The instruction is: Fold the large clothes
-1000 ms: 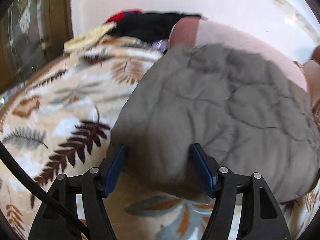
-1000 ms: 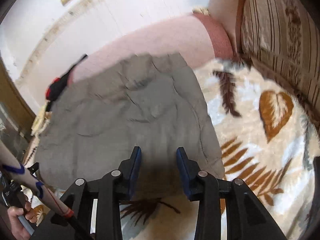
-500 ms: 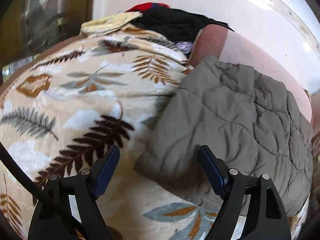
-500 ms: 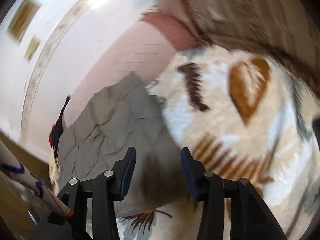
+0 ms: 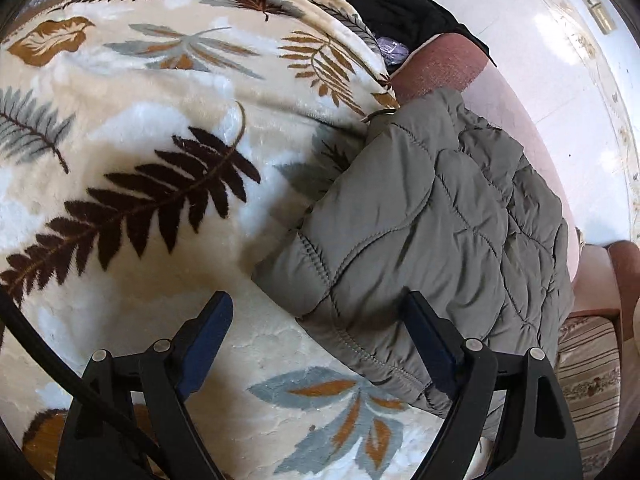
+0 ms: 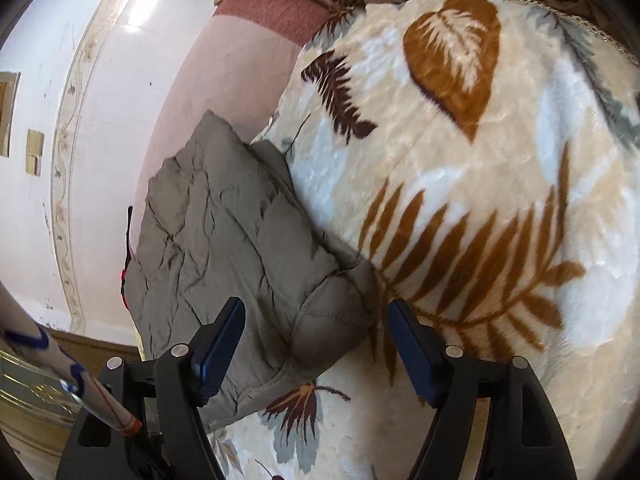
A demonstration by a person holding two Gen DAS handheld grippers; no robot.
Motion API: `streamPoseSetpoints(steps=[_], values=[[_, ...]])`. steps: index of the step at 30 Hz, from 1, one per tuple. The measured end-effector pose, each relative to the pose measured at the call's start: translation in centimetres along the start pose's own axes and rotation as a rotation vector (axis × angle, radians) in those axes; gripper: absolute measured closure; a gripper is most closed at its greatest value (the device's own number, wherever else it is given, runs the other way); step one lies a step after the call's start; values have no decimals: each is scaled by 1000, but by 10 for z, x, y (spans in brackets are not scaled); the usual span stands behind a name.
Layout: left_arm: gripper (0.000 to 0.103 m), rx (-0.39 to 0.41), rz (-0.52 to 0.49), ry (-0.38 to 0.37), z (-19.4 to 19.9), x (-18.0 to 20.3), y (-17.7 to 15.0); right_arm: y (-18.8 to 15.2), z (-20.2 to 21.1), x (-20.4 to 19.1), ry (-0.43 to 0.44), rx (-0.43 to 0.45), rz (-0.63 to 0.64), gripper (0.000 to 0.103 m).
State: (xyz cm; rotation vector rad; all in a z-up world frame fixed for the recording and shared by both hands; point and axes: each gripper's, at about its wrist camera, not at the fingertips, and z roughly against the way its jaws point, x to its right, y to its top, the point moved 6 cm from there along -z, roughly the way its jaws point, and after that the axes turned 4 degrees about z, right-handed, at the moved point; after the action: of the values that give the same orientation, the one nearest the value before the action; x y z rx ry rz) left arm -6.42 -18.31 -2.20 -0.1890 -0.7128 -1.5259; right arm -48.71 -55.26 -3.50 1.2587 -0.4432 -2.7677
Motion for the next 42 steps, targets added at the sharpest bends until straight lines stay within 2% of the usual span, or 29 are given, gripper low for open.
streamPoseSetpoints(steps=[3, 11, 14, 17, 19, 21, 23, 24, 26, 32, 36, 42], values=[[17, 4, 5, -7, 0, 1, 1, -1, -3, 0, 3, -4, 0, 25], [13, 0, 100, -98, -14, -3, 2, -7, -17, 2, 16, -13, -35, 24], [11, 10, 124, -140, -23, -2, 6, -8, -28, -3, 23, -5, -28, 18], [8, 28, 124, -166, -28, 3, 11, -6, -41, -4, 36, 8, -27, 18], [7, 34, 110, -170, -33, 8, 15, -4, -46, -9, 50, 7, -2, 24], [11, 60, 76, -154, -32, 13, 16, -1, -43, -11, 80, 22, 9, 50], [35, 118, -31, -80, -24, 27, 16, 1, -39, -17, 78, 35, 48, 62], [42, 149, -99, -43, -19, 35, 14, 1, -36, -25, 47, 46, 100, 65], [55, 207, -206, 26, -9, 50, 10, -1, -32, -37, -8, 78, 187, 68], [63, 287, -368, 153, -1, 70, 0, -10, -19, -69, -162, 155, 420, 70], [65, 311, -404, 180, 11, 73, -5, -16, -5, -84, -196, 198, 515, 71], [65, 342, -446, 200, 40, 71, -26, -23, 15, -92, -211, 217, 566, 72]])
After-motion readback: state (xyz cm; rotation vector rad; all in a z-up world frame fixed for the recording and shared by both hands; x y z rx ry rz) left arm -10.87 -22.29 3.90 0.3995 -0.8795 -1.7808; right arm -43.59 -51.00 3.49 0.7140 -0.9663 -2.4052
